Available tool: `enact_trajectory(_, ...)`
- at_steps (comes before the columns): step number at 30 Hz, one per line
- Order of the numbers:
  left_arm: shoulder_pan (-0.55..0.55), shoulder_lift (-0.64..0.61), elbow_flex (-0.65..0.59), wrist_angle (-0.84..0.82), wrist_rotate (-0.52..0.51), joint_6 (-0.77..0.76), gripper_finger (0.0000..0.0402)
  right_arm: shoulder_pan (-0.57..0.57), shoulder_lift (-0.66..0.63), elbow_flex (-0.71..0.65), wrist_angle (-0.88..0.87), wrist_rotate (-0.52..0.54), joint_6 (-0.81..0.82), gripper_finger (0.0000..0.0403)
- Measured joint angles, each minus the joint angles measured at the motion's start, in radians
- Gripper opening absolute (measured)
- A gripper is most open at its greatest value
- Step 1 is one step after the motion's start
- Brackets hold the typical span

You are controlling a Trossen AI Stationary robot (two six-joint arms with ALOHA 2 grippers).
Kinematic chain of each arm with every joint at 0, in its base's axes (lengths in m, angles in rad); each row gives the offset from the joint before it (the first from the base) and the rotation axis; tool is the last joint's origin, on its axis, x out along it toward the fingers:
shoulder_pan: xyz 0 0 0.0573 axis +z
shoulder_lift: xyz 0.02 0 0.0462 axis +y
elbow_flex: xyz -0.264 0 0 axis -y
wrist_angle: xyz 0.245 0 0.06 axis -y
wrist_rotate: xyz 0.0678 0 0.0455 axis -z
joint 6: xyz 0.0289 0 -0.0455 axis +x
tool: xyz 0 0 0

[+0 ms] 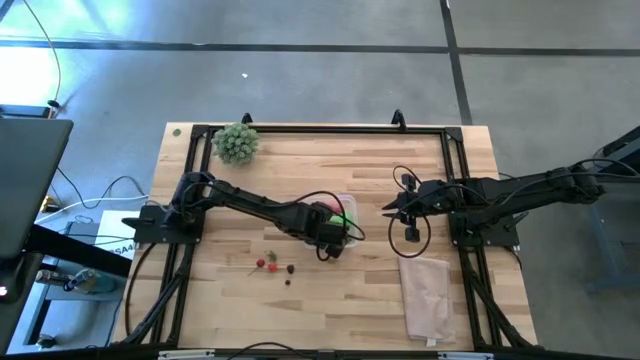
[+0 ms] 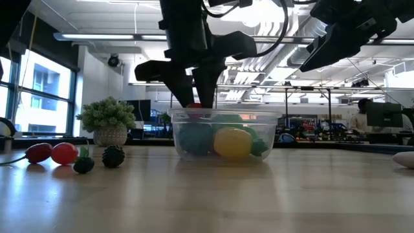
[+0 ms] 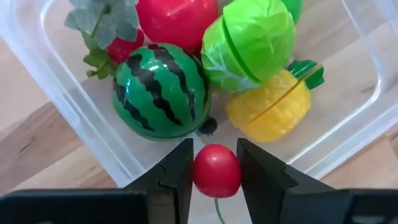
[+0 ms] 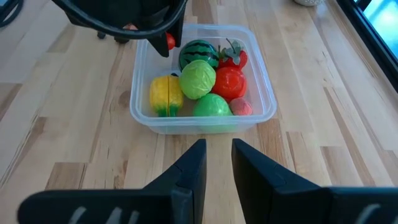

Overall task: Pick and placing Produce into tupperware
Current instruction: Put the bottom red cherry into the transparent bin, then put the left red cherry into the transparent bin

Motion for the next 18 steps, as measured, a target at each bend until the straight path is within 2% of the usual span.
enact_trajectory(5, 0.000, 0.000, 0.000, 0.006, -0.016, 0.004, 0.0110, 0.000, 0.000, 0.000, 0.000, 0.000, 0.000, 0.0067)
enact_trajectory(12, 0.000, 0.000, 0.000, 0.005, -0.033, 0.056, 0.0154, 0.000, 0.000, 0.000, 0.000, 0.000, 0.000, 0.0067)
enact_trajectory(18, 0.000, -0.004, 0.008, -0.028, -0.034, 0.091, 0.0160, 0.000, 0.000, 0.000, 0.000, 0.000, 0.000, 0.0067)
